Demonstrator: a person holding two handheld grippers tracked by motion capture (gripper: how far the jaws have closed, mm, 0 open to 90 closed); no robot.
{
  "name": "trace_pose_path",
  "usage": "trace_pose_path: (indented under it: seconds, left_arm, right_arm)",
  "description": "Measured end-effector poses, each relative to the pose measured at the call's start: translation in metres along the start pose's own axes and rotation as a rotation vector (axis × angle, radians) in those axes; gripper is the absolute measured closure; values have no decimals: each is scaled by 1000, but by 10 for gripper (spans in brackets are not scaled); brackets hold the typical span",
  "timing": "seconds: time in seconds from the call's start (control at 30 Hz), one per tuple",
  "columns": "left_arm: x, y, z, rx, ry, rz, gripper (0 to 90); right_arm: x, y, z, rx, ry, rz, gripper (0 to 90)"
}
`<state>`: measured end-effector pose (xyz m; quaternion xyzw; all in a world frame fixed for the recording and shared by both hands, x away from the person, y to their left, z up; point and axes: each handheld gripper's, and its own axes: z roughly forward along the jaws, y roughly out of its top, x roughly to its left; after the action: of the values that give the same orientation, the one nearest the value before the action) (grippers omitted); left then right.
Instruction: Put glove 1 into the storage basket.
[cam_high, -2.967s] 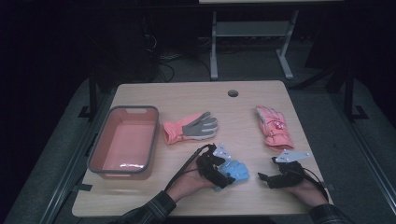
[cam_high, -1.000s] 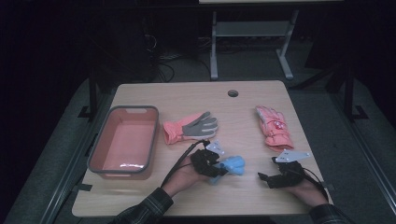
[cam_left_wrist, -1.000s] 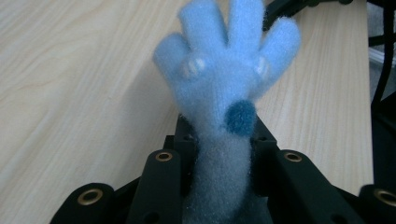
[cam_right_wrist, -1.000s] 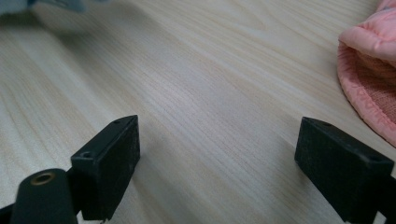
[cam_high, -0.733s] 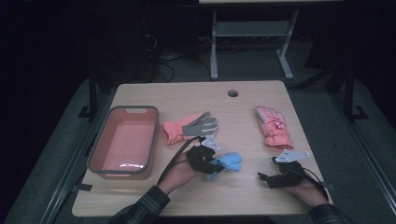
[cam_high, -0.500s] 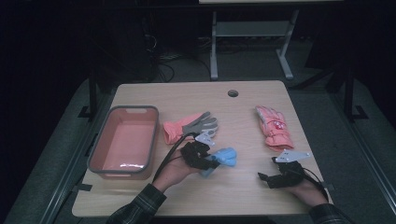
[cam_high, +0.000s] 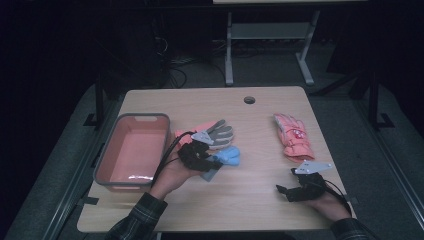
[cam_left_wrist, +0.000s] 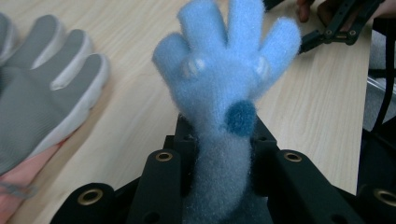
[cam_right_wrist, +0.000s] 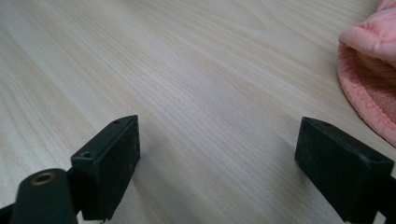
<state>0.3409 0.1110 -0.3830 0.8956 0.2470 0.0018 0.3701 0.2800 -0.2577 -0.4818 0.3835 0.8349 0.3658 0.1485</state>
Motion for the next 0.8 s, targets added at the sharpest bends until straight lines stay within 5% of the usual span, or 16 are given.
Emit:
trace_pose_path:
  seconds: [0.8]
  left_arm:
    - [41,-18,-66,-61,153,-99,714]
  right_arm:
    - [0,0,0,3,1,0,136]
